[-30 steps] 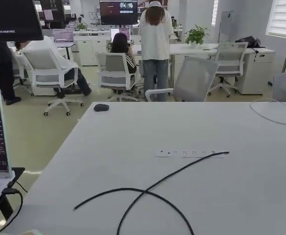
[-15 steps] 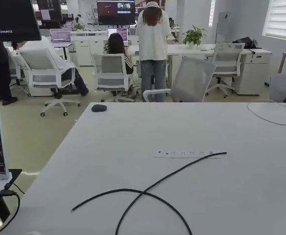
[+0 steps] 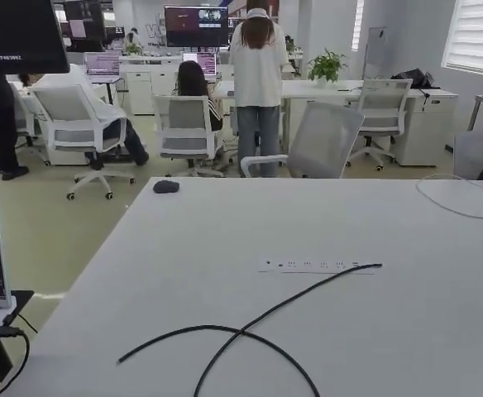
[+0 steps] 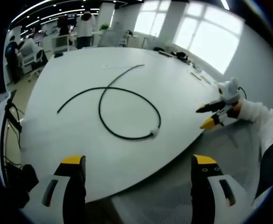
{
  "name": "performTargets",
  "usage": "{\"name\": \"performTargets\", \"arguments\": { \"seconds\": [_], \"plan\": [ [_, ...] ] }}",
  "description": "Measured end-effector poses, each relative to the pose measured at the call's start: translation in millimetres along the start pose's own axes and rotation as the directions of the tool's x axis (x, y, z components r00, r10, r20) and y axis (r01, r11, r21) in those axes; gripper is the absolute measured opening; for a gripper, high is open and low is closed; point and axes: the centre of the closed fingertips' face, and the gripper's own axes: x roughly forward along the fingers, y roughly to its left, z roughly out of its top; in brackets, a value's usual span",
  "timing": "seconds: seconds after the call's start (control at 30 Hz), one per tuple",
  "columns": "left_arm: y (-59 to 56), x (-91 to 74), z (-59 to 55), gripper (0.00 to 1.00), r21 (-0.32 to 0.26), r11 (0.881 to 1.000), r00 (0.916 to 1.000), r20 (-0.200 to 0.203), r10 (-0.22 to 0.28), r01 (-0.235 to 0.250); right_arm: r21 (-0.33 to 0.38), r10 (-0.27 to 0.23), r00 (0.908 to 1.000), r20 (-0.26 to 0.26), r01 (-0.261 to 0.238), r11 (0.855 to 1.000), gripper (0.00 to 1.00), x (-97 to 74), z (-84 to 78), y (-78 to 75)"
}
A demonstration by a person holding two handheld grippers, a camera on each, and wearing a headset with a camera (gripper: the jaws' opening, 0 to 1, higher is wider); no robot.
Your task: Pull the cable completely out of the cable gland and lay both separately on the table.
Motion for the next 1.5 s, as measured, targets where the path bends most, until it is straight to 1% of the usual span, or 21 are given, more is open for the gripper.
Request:
{"name": "performTargets", "arguments": {
  "seconds": [0.07,0.17,0.27,0.37,0.47,0.57,0.63,0.73,0.8,0.87,0.93,1.03,1.1,1.2,1.33,1.37,1.4,1.47,1.5],
  "plan": [
    [1.1,-0.5,1.9,0.94,0.002,1.0,1.0,0.004,0.002,-0.002,0.0,0.0,0.9999,0.011,0.0,1.0,0.79,-0.2,2.3,0.9],
    [3.8,-2.0,5.7,0.94,-0.005,1.0,0.9998,0.021,0.005,-0.004,-0.005,0.0,0.9998,0.019,0.0,1.0,0.79,0.0,4.4,1.6],
    [4.9,-3.7,6.8,0.94,-0.009,1.0,0.9996,0.027,0.006,-0.006,-0.012,0.001,0.9999,0.015,0.0,1.0,0.79,0.6,4.5,2.6],
    [5.6,-6.5,7.5,0.93,-0.004,1.0,0.9994,0.034,0.007,-0.006,-0.041,-0.001,1.0,0.009,0.001,0.999,0.79,1.6,5.6,5.6],
    [7.1,-7.2,5.8,0.93,-0.011,1.0,0.9994,0.034,0.01,-0.009,-0.077,0.001,1.0,-0.003,-0.001,0.997,0.76,4.7,6.9,8.0],
    [6.8,-7.1,4.3,0.93,-0.019,1.0,0.9993,0.036,0.009,-0.008,-0.123,0.0,1.0,0.008,0.001,0.992,0.74,8.0,14.2,9.4],
    [5.3,-6.9,3.2,0.93,-0.021,1.0,0.9994,0.036,0.004,-0.004,-0.138,0.012,0.9999,0.004,-0.012,0.99,0.74,11.7,17.7,12.1],
    [6.3,-6.7,0.7,0.93,-0.02,1.0,0.9994,0.035,0.007,-0.006,-0.186,0.014,0.9999,0.0,-0.014,0.982,0.74,15.8,23.2,15.0],
    [8.0,-8.0,-1.2,0.93,-0.032,0.999,0.9993,0.037,0.011,-0.01,-0.231,0.029,0.9996,0.001,-0.028,0.972,0.73,19.5,30.8,18.3],
    [8.3,-10.9,-1.7,0.93,-0.037,0.999,0.9989,0.044,0.015,-0.013,-0.258,0.035,0.9994,0.003,-0.033,0.965,0.73,22.8,36.2,19.1],
    [10.4,-13.0,-3.7,0.93,-0.039,0.999,0.9988,0.044,0.02,-0.018,-0.285,0.041,0.9991,-0.009,-0.042,0.958,0.73,27.7,41.3,20.1],
    [14.9,-16.4,-6.3,0.93,-0.051,0.998,0.9984,0.044,0.035,-0.032,-0.354,0.046,0.9988,-0.019,-0.05,0.934,0.73,34.8,50.1,21.6],
    [15.9,-17.6,-6.3,0.93,-0.058,0.998,0.998,0.048,0.041,-0.038,-0.384,0.056,0.9983,-0.016,-0.058,0.922,0.73,39.0,55.4,24.1],
    [15.6,-19.5,-6.7,0.93,-0.065,0.997,0.9976,0.052,0.047,-0.043,-0.41,0.079,0.9967,-0.019,-0.079,0.909,0.73,44.9,59.7,26.4],
    [15.5,-20.4,-8.4,0.93,-0.074,0.996,0.9972,0.052,0.053,-0.049,-0.466,0.088,0.9957,-0.03,-0.092,0.88,0.72,54.0,64.6,27.5],
    [15.3,-20.6,-9.1,0.93,-0.075,0.996,0.9973,0.051,0.053,-0.049,-0.474,0.086,0.9959,-0.03,-0.09,0.876,0.7,55.8,65.5,26.9],
    [14.8,-20.8,-10.5,0.93,-0.075,0.996,0.9975,0.046,0.053,-0.05,-0.489,0.087,0.9957,-0.031,-0.091,0.867,0.69,58.6,66.5,26.7],
    [14.1,-21.0,-13.3,0.94,-0.072,0.996,0.9979,0.035,0.054,-0.052,-0.503,0.094,0.9945,-0.046,-0.105,0.858,0.68,63.3,65.1,27.6],
    [15.2,-21.3,-13.3,0.95,-0.074,0.996,0.9974,0.036,0.062,-0.059,-0.512,0.096,0.9939,-0.053,-0.11,0.852,0.68,64.9,64.5,28.1]
  ]
}}
